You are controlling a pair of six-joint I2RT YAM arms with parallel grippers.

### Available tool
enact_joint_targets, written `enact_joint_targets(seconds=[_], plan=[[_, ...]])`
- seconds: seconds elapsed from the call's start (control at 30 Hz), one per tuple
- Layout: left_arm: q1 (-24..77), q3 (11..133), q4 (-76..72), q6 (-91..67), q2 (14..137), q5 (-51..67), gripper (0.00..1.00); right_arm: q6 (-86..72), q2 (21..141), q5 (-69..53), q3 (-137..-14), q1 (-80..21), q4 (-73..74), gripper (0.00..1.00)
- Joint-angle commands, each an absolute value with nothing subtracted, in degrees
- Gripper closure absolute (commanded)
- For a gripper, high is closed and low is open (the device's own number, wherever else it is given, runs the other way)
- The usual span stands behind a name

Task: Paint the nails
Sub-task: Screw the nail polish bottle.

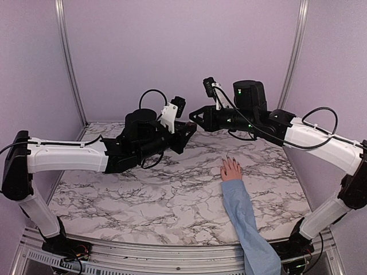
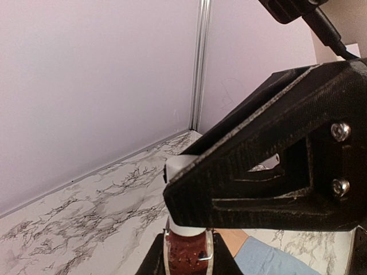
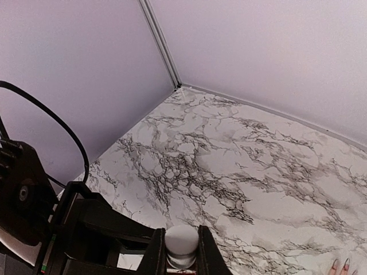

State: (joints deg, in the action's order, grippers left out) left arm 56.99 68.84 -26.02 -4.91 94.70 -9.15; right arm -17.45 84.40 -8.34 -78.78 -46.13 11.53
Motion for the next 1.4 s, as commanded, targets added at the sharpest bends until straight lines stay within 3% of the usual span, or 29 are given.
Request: enact_joint_targets(seconds=[0.0, 0.23, 0.43, 0.63, 0.93, 1.13, 1.37], plan=[[57.4, 73.2, -26.7, -3.0, 95.8, -15.2, 1.00, -19.3, 84.8, -4.5, -78.8, -46.8, 13.4, 1.00], [57.1, 71.3, -27.2, -4.3, 93.7, -10.8, 1.00, -17.5, 83.0, -5.2, -79.8, -46.7, 14.0, 0.96], [55.9, 69.7, -27.6, -4.5, 90.5, 1.7, 1.00, -13.5, 78.9, -6.1, -79.3, -46.3, 12.7, 0.57], [54.5, 69.5, -27.6, -5.9, 87.7, 14.6, 1.00, -10.1, 74.3, -13.0, -78.9, -44.3, 11.3, 0.40], [53.1, 71.6, -29.8, -13.5, 88.7, 42.6, 1.00, -4.8, 71.4, -42.8, -81.2, -40.4, 11.3, 0.36], [53.3, 71.8, -32.9, -15.4, 88.2, 46.6, 1.00, -5.5, 71.1, -55.7, -80.6, -41.0, 8.8, 0.37], [54.6, 74.2, -34.3, -16.9, 90.0, 49.1, 1.00, -4.6, 72.6, -59.8, -81.8, -42.8, 9.6, 0.43]])
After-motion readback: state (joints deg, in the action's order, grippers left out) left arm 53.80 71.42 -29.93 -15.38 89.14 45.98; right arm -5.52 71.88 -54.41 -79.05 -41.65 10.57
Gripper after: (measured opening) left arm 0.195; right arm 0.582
